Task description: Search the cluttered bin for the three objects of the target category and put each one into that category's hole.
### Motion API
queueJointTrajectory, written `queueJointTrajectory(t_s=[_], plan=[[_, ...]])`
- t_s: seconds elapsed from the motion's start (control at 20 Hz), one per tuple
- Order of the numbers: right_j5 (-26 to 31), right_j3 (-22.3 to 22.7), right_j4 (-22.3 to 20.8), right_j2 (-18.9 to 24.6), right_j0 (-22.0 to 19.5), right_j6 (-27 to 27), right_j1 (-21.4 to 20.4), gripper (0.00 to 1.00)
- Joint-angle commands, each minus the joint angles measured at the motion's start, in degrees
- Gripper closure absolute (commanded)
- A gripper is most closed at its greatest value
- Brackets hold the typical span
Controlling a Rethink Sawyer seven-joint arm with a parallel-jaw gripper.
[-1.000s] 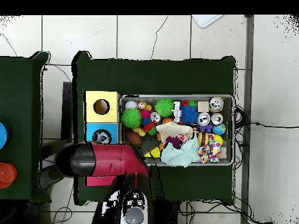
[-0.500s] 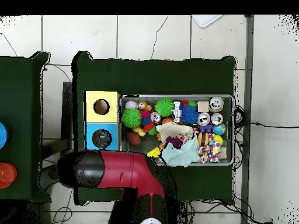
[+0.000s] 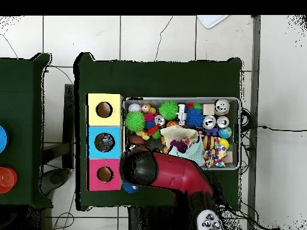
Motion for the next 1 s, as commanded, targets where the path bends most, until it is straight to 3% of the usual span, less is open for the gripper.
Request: queueJointTrajectory(t_s=[0.05,0.25,0.4,0.55,0.75,1.0], plan=[[-11.1,3.2,-11.3,7.0,-8.3,-10.1,10.0,0.0],[-11.8,-0.6,-19.3,8.1,-12.4,-10.5,12.4,0.0],[-12.7,-3.1,-23.1,6.1,-11.6,-7.6,13.3,0.0],[-12.1,2.9,-25.3,10.3,-15.8,-6.5,8.1,0.0],[-6.5,7.7,-24.1,15.8,-19.5,-7.0,0.7,0.0],[-6.7,8.6,-24.8,17.8,-20.5,-5.2,-0.5,0.0]])
